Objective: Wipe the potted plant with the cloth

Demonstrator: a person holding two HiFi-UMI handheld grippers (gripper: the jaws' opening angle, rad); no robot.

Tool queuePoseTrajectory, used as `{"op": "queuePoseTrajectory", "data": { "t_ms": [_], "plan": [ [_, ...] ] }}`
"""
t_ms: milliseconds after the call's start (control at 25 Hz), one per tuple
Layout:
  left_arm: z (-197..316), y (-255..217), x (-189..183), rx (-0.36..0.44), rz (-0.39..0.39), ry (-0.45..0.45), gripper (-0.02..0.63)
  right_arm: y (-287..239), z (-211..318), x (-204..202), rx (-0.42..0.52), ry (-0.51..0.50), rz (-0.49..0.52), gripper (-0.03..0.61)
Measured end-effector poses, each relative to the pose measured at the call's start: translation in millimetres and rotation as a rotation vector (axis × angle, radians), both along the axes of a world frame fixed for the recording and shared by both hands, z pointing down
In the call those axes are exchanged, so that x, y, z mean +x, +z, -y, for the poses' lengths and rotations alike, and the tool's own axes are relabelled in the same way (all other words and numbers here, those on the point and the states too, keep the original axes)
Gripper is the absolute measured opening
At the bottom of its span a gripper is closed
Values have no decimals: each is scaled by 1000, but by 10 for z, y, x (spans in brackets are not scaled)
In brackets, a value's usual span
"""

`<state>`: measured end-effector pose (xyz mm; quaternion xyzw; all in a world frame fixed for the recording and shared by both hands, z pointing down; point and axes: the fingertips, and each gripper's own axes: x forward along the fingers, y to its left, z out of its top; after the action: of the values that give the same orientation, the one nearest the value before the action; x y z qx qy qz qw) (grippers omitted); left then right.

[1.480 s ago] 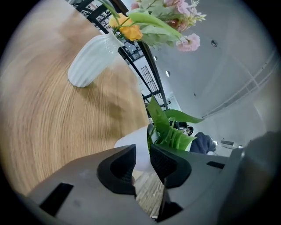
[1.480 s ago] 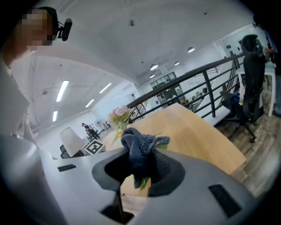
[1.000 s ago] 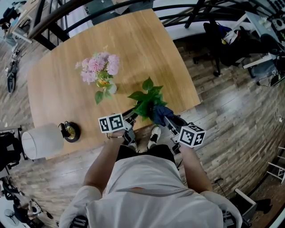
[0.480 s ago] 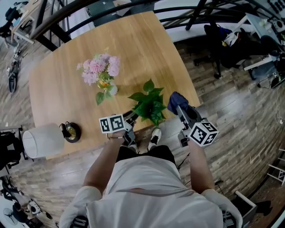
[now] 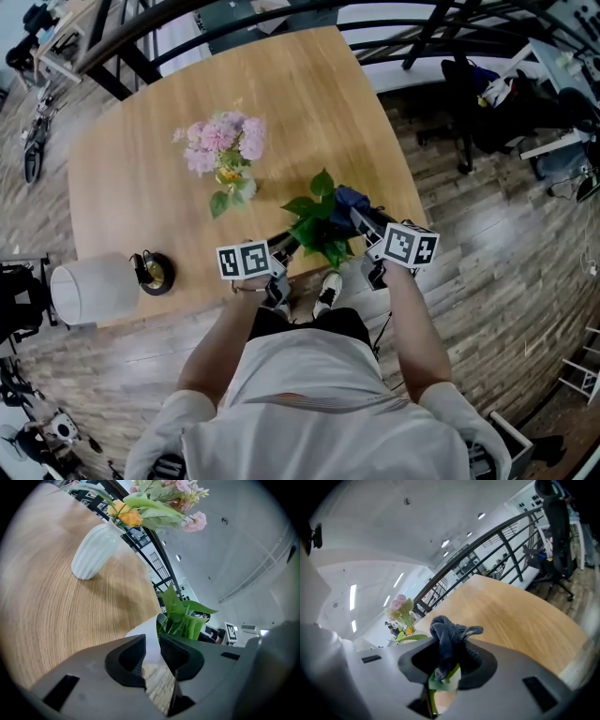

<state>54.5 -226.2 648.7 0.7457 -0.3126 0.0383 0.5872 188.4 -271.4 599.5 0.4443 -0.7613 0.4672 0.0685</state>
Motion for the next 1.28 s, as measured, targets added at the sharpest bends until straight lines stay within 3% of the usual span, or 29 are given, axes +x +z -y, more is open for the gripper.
{"op": "queuePoseTrajectory", "data": {
  "t_ms": [200,280,400,480,560,640,760,880,1120,1200,1280],
  "plan": [
    [-2,-16,15,3,-1,3,97,-24,49,506,45,134,-141,144],
    [0,-18,17,15,8,15,97,-282,91,454,121,117,-117,144],
    [4,-25,21,13,9,17,97,-806,117,11,235,-22,6,144],
    [7,-25,22,8,3,10,97,-997,49,-409,247,-168,107,144],
    [2,-20,23,7,0,4,97,-919,-85,-789,182,-319,165,144],
    [-7,-15,18,5,-3,1,97,-606,-188,-986,77,-399,116,144],
    [-5,-19,18,3,-10,-4,97,-221,-151,-917,-11,-349,19,146],
    [-1,-16,19,5,-11,-9,97,-188,-3,-719,-3,-239,43,147],
    [-24,-8,44,2,-12,-5,97,-145,166,-341,17,-60,-2,147],
    [-16,-11,50,1,-10,-6,98,-187,136,-362,30,-68,20,147],
    [-4,-11,54,1,-9,-4,97,-313,62,-510,51,-144,78,146]
  ]
}}
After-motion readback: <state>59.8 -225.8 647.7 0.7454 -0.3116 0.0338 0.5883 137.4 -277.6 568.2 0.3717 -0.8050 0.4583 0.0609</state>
